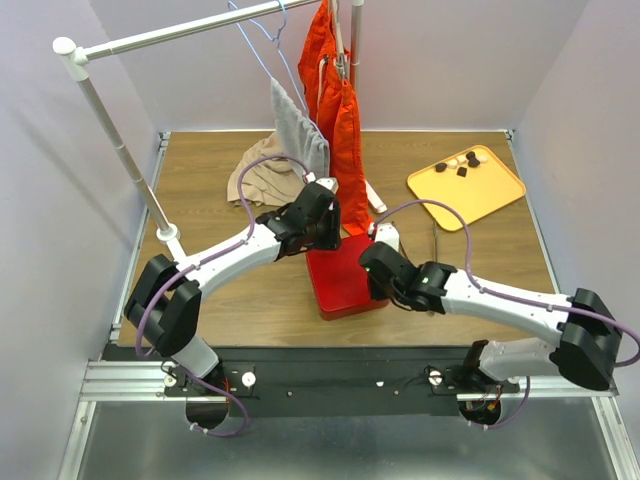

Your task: Pack the chocolate

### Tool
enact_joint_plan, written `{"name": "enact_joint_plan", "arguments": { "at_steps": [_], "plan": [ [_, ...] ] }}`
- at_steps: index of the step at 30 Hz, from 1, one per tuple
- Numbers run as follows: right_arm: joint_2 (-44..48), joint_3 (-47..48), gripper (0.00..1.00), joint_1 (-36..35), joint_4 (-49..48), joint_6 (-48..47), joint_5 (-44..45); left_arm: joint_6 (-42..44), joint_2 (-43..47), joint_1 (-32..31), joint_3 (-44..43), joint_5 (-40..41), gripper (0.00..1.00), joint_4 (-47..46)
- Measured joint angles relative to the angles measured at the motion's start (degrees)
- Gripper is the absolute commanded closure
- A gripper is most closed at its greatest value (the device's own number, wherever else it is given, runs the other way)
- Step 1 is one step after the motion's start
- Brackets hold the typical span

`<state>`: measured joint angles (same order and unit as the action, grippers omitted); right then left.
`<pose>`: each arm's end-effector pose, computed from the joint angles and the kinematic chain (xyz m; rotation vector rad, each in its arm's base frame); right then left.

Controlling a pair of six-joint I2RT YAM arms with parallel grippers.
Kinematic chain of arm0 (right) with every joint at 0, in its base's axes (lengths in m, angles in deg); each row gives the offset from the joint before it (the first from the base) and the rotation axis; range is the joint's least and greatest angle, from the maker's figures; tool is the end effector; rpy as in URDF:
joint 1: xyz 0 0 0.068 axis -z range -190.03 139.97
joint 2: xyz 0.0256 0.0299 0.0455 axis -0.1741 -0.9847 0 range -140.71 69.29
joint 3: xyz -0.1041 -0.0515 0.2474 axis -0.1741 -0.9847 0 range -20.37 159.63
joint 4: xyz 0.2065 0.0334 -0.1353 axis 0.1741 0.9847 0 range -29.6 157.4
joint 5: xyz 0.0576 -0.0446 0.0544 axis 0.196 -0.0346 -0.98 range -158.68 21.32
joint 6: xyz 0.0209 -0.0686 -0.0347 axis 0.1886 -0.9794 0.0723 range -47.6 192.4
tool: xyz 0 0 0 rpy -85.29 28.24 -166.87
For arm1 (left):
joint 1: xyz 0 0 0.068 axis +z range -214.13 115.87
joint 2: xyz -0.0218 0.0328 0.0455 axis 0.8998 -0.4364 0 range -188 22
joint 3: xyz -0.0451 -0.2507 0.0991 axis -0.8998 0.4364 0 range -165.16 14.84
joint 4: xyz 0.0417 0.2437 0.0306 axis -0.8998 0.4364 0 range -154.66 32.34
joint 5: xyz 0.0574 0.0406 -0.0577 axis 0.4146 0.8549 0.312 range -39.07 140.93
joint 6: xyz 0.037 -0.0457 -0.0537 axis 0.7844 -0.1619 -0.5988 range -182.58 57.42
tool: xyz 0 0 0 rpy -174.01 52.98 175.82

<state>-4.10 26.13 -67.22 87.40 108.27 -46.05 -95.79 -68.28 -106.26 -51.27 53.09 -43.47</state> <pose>0.1626 0.2036 0.2046 -0.2925 2.4088 0.2394 0.2669 -0.2379 0.2364 0.1711 2.4357 -0.5763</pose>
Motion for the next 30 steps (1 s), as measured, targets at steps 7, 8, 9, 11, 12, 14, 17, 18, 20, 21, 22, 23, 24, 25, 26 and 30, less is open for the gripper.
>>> {"name": "enact_joint_plan", "arguments": {
  "at_steps": [7, 8, 9, 11, 12, 14, 17, 18, 20, 21, 22, 23, 24, 25, 26, 30],
  "plan": [
    [4.66, 1.60, 0.99, 4.00, 0.28, -1.92, 0.33, -0.26, 3.63, 0.00, 3.32, 0.72, 0.49, 0.68],
    [3.93, 1.44, 0.99, 4.20, 0.20, -1.95, 0.26, -0.37, 3.82, 0.00, 3.82, 0.81, 0.49, 0.61],
    [2.84, 1.05, 0.99, 4.31, -0.28, -1.97, 0.20, -0.48, 3.87, 0.00, 4.44, 0.83, 0.49, 0.35],
    [0.57, -0.87, 0.99, 4.33, -1.27, -1.95, -0.59, -0.68, 3.87, 0.00, 5.92, 0.85, 0.49, -0.52],
    [-0.44, -1.86, 0.99, 4.33, -2.05, -1.64, -0.66, -0.72, 3.82, 0.00, 7.06, 0.85, 0.49, -0.81],
    [-0.46, -1.57, 0.99, 4.37, -3.19, -2.19, -0.96, -0.72, 3.17, 0.00, 8.87, 0.90, 0.49, -1.14],
    [-0.66, -0.87, 0.98, 4.98, -2.75, -3.52, -1.11, -0.52, 1.60, 0.00, 7.85, 1.38, 0.49, -2.54],
    [-0.66, -0.20, 0.98, 5.60, -2.58, -4.07, -1.11, -0.42, 0.94, 0.00, 7.02, 1.88, 0.49, -2.62],
    [-1.01, 1.81, 0.98, 7.85, -2.27, -5.42, -1.31, -0.11, 0.37, 0.00, 6.05, 2.71, 0.49, -2.05],
    [-1.57, 3.45, 0.98, 9.38, -2.05, -6.21, -1.44, 0.17, 0.55, 0.00, 5.97, 3.48, 0.49, -1.60],
    [-2.03, 4.63, 0.98, 10.47, -2.12, -6.67, -1.51, 0.24, 0.72, 0.00, 5.97, 3.65, 0.49, -1.27],
    [-3.32, 6.51, 0.98, 12.55, -2.54, -7.45, -1.66, 0.39, 1.29, 0.09, 5.97, 4.17, 0.49, -0.90],
    [-4.09, 7.50, 0.98, 13.44, -2.89, -7.82, -1.86, 0.44, 1.92, 0.20, 5.97, 4.46, 0.49, -0.70],
    [-5.25, 8.39, 0.98, 14.73, -3.72, -8.41, -2.12, 0.44, 2.54, 0.50, 5.97, 4.74, 0.49, -0.66],
    [-6.23, 9.03, 0.98, 15.74, -4.26, -8.79, -2.43, 0.44, 3.10, 0.68, 5.97, 4.81, 0.49, -0.70],
    [-12.15, 9.60, 0.99, 19.02, -7.63, -9.90, -5.09, 0.46, 3.21, 1.46, 5.95, 4.85, 0.49, -1.92]
  ]
}}
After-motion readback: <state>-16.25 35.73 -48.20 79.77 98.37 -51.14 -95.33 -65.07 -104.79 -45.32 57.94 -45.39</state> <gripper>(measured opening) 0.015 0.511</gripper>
